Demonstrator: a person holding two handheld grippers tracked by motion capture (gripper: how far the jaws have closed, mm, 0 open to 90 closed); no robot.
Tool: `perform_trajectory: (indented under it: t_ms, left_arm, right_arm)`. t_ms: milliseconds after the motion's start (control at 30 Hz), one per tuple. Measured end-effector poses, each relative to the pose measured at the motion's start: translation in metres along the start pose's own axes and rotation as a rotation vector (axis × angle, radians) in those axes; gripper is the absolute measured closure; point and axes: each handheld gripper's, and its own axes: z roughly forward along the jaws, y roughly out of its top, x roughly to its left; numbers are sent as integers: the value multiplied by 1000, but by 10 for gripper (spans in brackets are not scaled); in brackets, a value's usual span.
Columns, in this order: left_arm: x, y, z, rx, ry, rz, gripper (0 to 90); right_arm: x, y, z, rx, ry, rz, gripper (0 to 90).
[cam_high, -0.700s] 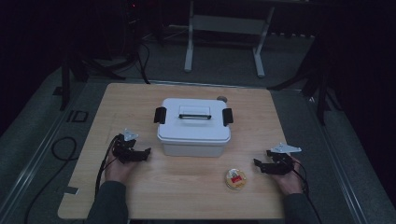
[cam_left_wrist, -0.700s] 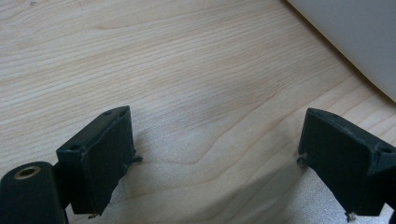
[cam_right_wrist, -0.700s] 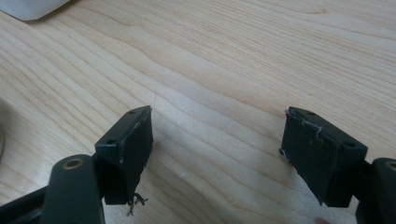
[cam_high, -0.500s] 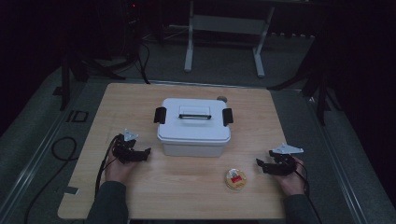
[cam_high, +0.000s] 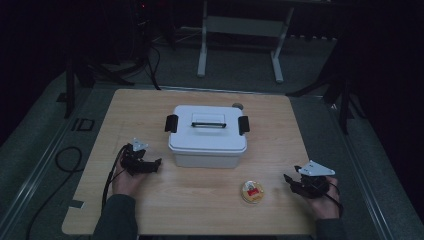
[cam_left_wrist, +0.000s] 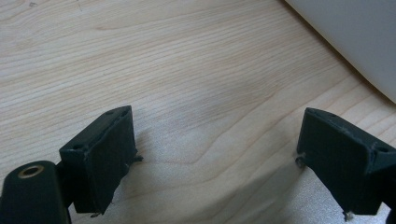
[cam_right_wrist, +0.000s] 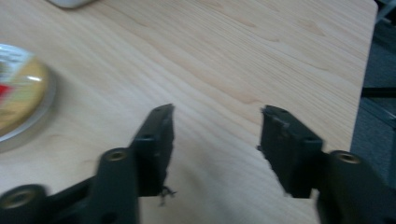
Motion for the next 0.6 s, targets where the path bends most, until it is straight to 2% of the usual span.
perform_trajectory:
  t_ms: [33,67,133,167,233,267,300,333,467,600]
  left_arm:
    - [0,0,0,0,0,0,117]
    - [0,0,0,0,0,0,117]
    - [0,0,0,0,0,0,117]
    - [0,0,0,0,0,0,117]
    - [0,0,0,0,0,0,117]
    - [0,0,0,0,0,0,117]
    - [0,0,0,0,0,0,117]
    - [0,0,0,0,0,0,117]
    - [0,0,0,0,0,0,117]
    - [0,0,0,0,1,0,117]
  right_arm:
    - [2,1,-4,-1,9,-3,513]
    - [7,2,-11,-9,45,3,619]
    - [12,3,-16,-7,78,7,721]
    - [15,3,-17,-4,100,5,753]
    - [19,3,-18,-1,116,-3,753]
    - [27,3,-17,16,135,-19,846]
    - [31,3,-17,16,147,-26,846]
    - [34,3,-15,16,164,-29,892]
    - [46,4,-6,30,199,-56,899]
    - [55,5,6,57,207,-89,899]
